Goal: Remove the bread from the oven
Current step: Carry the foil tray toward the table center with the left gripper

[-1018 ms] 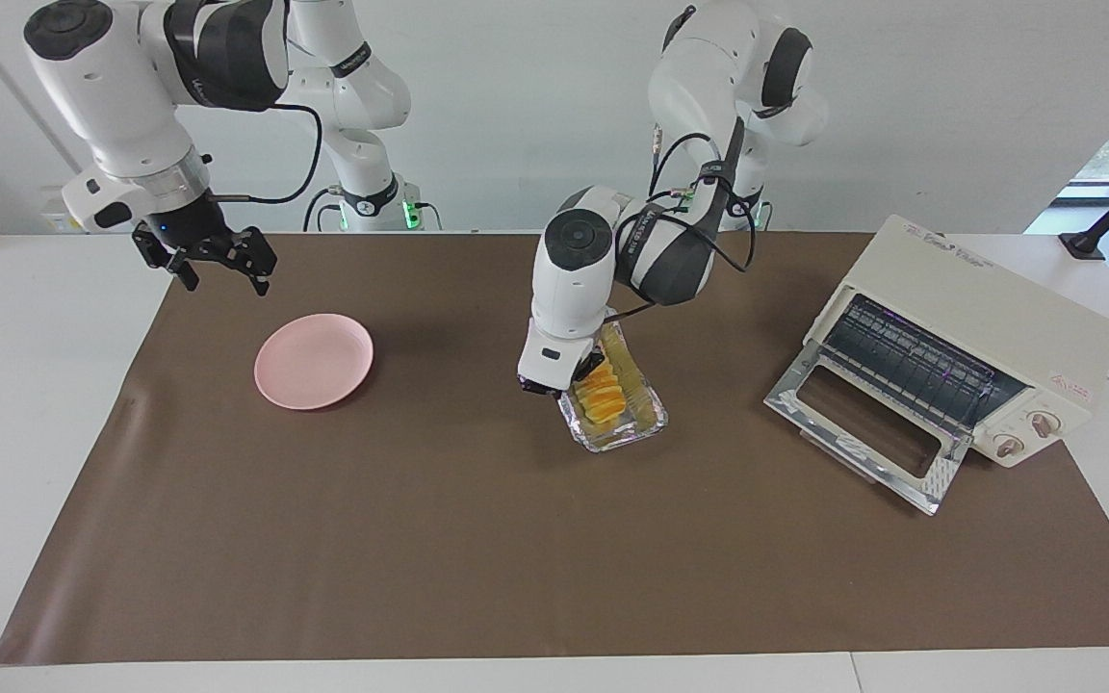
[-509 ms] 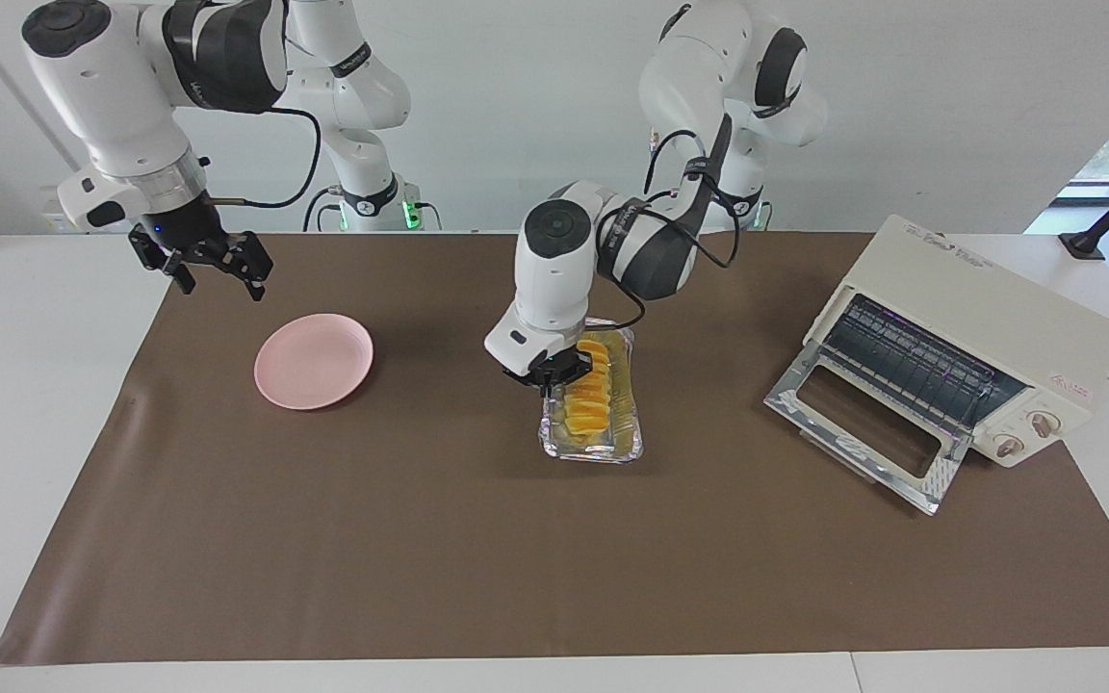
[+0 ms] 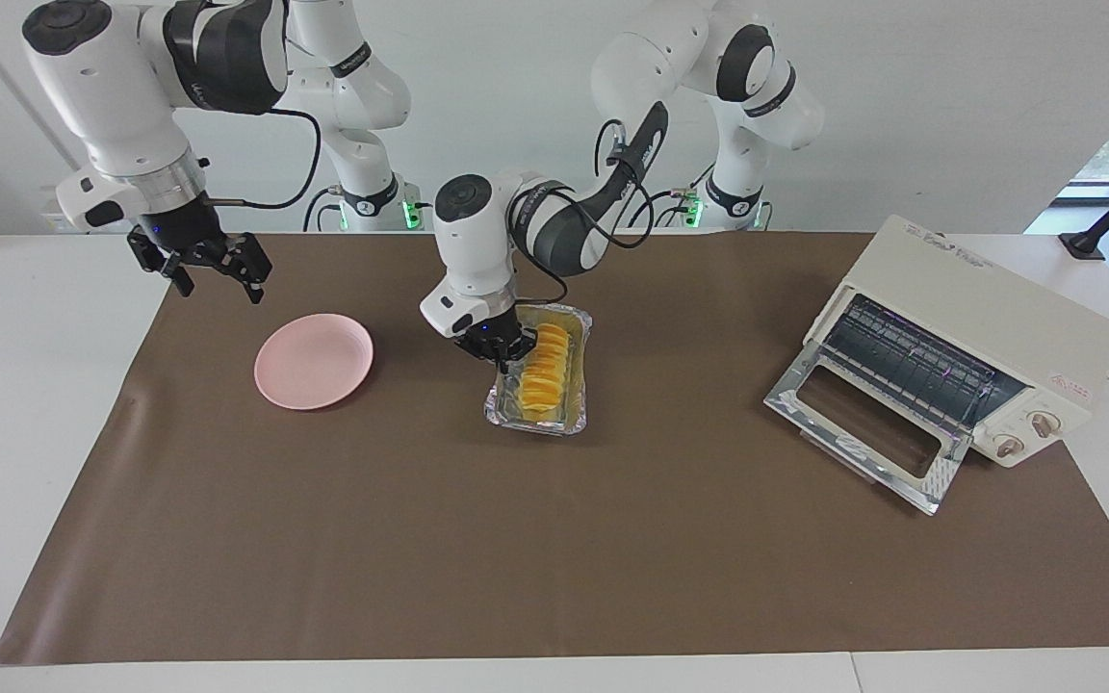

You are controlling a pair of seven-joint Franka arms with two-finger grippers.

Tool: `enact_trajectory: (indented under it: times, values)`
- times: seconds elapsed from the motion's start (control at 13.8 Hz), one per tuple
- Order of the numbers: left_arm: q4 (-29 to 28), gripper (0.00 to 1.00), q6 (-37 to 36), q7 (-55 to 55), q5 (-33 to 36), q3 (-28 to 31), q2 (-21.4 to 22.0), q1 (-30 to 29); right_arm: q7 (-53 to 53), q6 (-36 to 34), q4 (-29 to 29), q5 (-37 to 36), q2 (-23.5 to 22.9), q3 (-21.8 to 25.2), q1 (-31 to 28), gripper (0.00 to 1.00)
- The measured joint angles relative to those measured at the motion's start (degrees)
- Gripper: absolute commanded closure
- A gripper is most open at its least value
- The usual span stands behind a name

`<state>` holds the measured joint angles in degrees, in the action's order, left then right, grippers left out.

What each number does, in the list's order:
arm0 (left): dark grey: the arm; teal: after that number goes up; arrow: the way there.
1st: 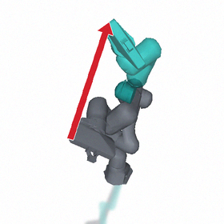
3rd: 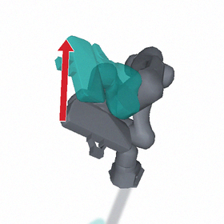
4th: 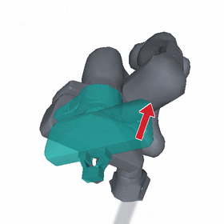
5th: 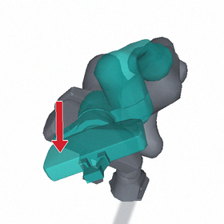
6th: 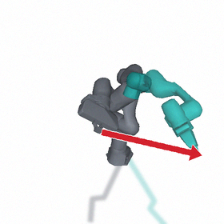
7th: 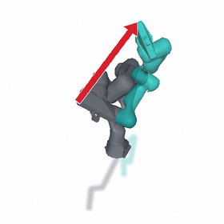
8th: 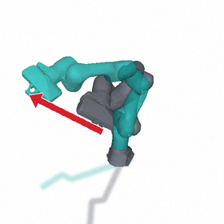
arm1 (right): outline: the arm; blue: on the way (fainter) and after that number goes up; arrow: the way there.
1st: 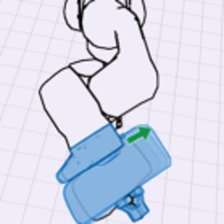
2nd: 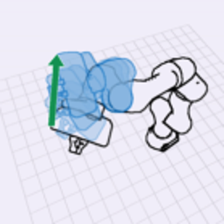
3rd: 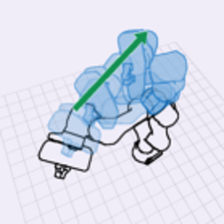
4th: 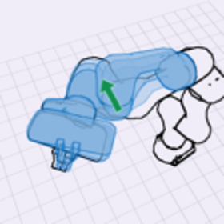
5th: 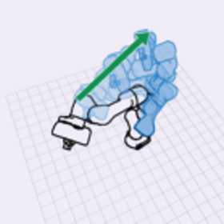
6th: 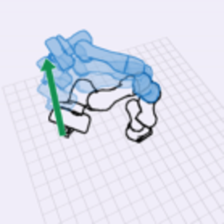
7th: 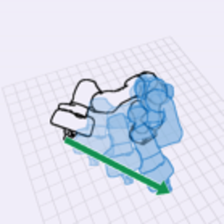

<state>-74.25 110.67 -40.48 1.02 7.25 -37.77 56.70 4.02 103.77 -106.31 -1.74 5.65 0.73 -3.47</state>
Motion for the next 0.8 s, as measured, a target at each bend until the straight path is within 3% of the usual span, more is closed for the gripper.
enact_trajectory:
  times: [0.8]
  values:
    - [-5.0, 1.0, 9.2, -6.4, 1.3, 1.0, 0.0, 0.3, 0.0, 2.2, -1.0, 0.2, 0.0, -0.2, 0.1, 0.0]
